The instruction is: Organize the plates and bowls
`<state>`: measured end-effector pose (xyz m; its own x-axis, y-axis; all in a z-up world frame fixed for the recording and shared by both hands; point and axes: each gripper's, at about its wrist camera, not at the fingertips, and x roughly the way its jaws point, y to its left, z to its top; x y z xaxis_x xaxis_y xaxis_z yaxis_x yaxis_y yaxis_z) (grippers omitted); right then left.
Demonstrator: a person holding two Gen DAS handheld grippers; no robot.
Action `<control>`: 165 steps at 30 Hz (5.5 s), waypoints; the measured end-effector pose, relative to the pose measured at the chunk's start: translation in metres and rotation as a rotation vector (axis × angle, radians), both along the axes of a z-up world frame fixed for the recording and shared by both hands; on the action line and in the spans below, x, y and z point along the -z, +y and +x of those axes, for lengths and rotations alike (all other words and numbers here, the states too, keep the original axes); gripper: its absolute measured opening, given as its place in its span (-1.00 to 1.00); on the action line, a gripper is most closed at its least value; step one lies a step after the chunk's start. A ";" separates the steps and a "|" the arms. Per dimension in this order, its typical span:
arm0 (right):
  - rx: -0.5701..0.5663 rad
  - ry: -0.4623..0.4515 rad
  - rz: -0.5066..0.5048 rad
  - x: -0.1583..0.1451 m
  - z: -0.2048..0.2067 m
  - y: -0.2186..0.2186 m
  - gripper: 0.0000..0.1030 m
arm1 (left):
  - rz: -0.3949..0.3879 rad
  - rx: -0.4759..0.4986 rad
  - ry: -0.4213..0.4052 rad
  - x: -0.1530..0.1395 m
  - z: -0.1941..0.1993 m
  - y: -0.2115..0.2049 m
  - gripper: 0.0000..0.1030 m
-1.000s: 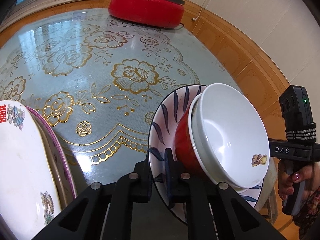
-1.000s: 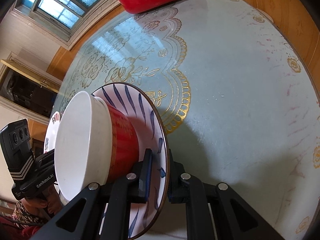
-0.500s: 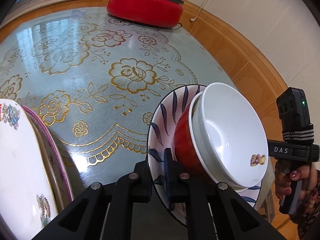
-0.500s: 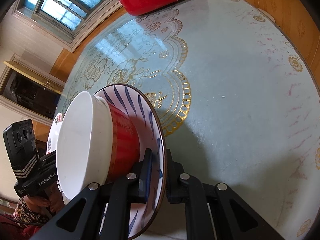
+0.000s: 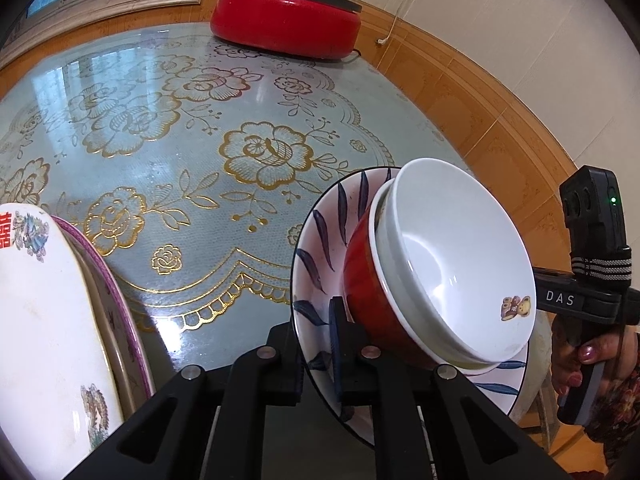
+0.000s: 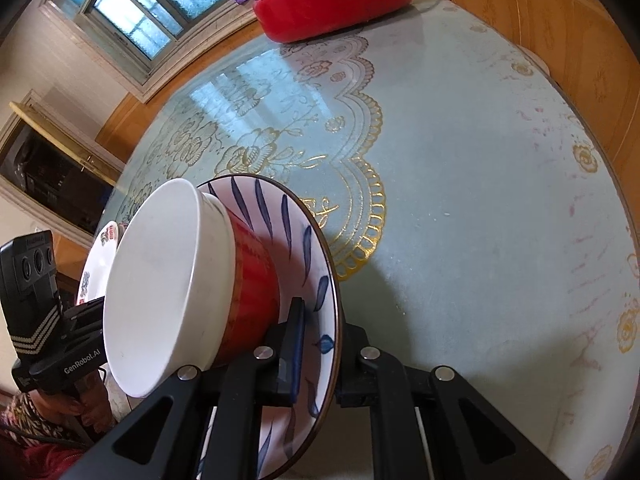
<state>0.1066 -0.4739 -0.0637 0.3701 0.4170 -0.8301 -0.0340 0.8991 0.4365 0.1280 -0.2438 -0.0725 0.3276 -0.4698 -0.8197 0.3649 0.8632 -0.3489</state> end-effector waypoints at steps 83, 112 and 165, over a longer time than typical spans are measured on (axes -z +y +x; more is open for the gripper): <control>-0.346 0.026 0.049 -0.031 0.056 0.278 -0.79 | 0.083 -0.422 -0.039 -0.039 -0.043 0.260 -0.80; -0.384 -0.030 0.020 -0.055 0.010 0.247 -0.55 | 0.163 -0.527 -0.073 -0.045 -0.074 0.233 -0.46; 0.038 -0.095 -0.186 -0.101 -0.038 0.307 -0.46 | 0.222 -0.303 -0.255 -0.095 -0.123 0.256 0.86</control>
<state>0.0683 -0.1671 0.0376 0.4629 0.2442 -0.8521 -0.0318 0.9652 0.2594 0.0049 0.0120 0.0223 0.6280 -0.1437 -0.7648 0.1347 0.9880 -0.0751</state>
